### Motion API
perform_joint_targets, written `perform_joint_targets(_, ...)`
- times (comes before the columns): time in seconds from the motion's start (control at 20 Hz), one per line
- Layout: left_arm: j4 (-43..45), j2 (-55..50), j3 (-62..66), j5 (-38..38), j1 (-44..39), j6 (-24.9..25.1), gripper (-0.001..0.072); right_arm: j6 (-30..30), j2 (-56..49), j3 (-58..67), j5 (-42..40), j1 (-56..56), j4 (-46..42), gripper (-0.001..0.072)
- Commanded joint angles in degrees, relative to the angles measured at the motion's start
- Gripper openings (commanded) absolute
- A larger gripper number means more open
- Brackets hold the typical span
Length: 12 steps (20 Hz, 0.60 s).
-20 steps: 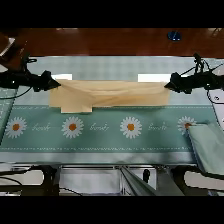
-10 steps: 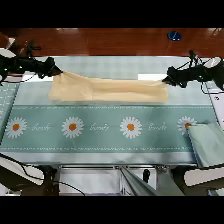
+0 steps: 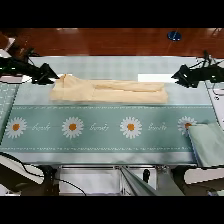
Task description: Fold the shirts.
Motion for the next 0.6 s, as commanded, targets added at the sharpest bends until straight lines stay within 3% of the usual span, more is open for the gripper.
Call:
perform_joint_targets(0.0,0.98,8.33,-5.68,4.55,6.01,-0.83,0.051,0.9,3.8,-3.08,1.46,-4.52,-2.84,0.0419)
perform_joint_targets(0.15,-8.07,24.3,-25.38,20.79,5.73,7.52,0.051,0.61,3.19,-9.86,-3.32,-3.87,1.88,0.0418)
perform_joint_targets(0.25,-8.61,32.94,-36.3,26.23,3.26,11.39,0.051,-0.87,0.74,-11.19,-4.46,-2.64,6.67,0.0419)
perform_joint_targets(0.55,-8.68,39.04,-44.46,26.1,-3.58,12.52,0.051,-2.43,-5.95,-11.17,-2.8,1.64,11.54,0.0418)
